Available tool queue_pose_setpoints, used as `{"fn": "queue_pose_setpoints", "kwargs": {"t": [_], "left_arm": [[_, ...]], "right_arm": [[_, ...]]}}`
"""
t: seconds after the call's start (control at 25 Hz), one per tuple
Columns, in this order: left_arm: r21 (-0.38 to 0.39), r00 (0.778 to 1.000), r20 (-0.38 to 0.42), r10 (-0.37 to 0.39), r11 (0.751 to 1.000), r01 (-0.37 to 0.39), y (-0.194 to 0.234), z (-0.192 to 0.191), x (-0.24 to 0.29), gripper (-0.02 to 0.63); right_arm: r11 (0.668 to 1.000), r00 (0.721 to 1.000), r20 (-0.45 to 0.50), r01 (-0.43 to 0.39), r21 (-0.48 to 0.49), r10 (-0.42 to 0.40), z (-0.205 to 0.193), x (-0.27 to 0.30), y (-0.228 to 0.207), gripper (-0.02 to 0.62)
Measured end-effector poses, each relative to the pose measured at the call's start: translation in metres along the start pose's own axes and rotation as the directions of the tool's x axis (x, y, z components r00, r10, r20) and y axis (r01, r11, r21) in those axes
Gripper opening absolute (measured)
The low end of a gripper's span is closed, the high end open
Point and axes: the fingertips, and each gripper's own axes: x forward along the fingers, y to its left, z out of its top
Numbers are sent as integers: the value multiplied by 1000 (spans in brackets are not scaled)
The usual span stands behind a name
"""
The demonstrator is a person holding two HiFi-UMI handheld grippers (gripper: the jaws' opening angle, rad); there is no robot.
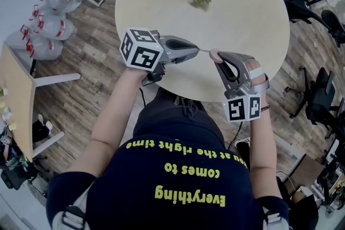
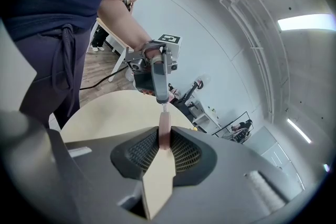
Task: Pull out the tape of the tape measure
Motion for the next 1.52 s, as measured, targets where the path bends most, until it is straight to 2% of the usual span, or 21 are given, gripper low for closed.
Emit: {"fn": "queue_pose_setpoints", "kwargs": {"t": [0.96, 1.28, 1.44, 1.52], "left_arm": [[2, 999, -16, -27, 1000, 27, -2, -4, 10, 11], [11, 1000, 21, -21, 1000, 21, -1, -8, 11, 18], [7, 999, 44, 9, 1000, -9, 4, -10, 9, 75], [10, 997, 73, 25, 1000, -25, 6, -9, 7, 77]], "right_arm": [[1000, 999, 36, -26, -3, 26, 14, 12, 8, 83], [999, 999, 36, -30, 14, 29, 12, 13, 11, 84], [999, 999, 40, -28, 46, 26, 11, 11, 11, 84], [998, 999, 38, -25, 60, 22, 8, 11, 11, 84]]}}
